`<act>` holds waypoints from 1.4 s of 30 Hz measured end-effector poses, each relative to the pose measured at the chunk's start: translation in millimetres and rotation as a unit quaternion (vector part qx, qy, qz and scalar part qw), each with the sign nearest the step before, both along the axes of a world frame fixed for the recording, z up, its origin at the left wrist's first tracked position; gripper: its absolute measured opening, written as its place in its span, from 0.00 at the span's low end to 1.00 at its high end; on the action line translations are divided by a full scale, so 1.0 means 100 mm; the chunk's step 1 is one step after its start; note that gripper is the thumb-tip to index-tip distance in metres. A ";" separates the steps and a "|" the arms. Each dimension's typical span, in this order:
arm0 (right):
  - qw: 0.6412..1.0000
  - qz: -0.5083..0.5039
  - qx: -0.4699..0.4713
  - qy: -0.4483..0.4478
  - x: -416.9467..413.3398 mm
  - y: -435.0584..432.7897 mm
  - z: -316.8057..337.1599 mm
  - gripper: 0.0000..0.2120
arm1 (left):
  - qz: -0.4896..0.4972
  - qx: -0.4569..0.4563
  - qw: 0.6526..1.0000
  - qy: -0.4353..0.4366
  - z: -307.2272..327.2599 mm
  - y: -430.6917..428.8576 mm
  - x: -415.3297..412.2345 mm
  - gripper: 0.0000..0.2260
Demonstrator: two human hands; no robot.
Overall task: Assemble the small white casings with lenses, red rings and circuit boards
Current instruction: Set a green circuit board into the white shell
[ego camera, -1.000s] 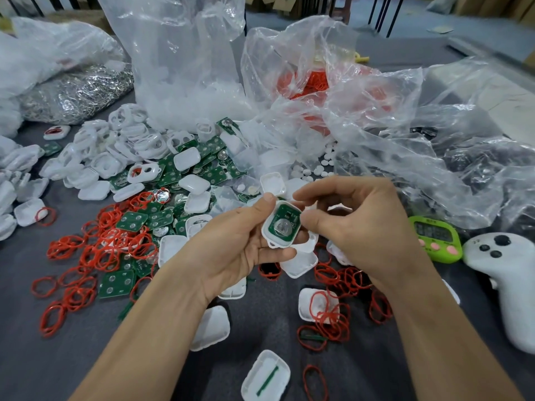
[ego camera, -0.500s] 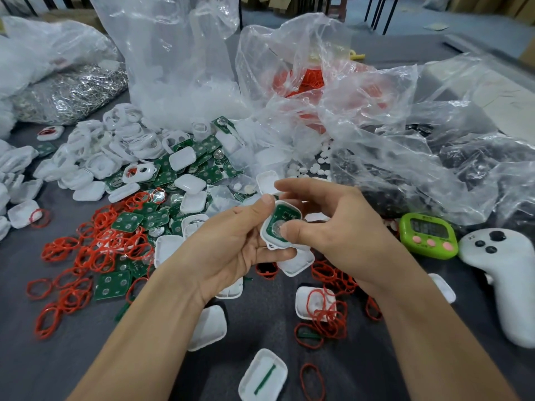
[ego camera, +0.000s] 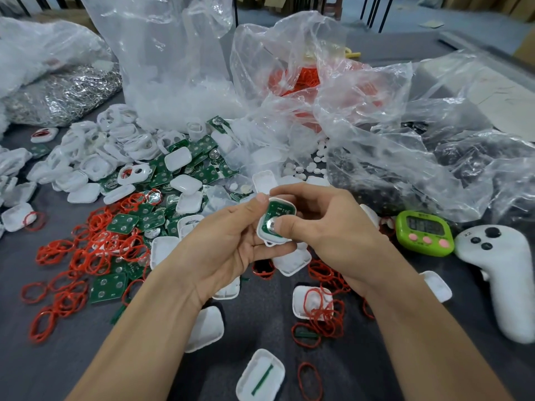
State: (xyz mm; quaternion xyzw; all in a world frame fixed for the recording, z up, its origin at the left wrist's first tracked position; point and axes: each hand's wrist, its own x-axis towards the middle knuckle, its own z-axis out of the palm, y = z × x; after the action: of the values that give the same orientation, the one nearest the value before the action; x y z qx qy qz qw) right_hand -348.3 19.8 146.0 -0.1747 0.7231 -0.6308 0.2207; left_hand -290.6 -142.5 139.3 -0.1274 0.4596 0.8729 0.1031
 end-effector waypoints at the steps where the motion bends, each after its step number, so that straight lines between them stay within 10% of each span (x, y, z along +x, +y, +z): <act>1: 1.000 -0.006 -0.004 -0.013 0.01 -0.01 0.00 0.17 | 0.002 0.008 1.000 0.002 0.00 0.00 0.00 0.16; 9: 0.985 -0.086 -0.085 -0.123 -0.04 0.05 0.09 0.09 | 0.023 0.041 0.999 -0.004 -0.02 -0.01 -0.04 0.16; 42: 0.996 -0.080 -0.029 -0.023 -0.05 0.02 0.02 0.15 | 0.091 -0.138 0.985 0.041 -0.06 0.09 -0.02 0.17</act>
State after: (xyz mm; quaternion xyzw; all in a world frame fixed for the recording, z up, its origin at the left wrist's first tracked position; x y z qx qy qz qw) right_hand -353.0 21.8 147.9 -0.1083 0.7110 -0.6707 0.1813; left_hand -293.1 -133.8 133.4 -0.1456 0.5661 0.8113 -0.0139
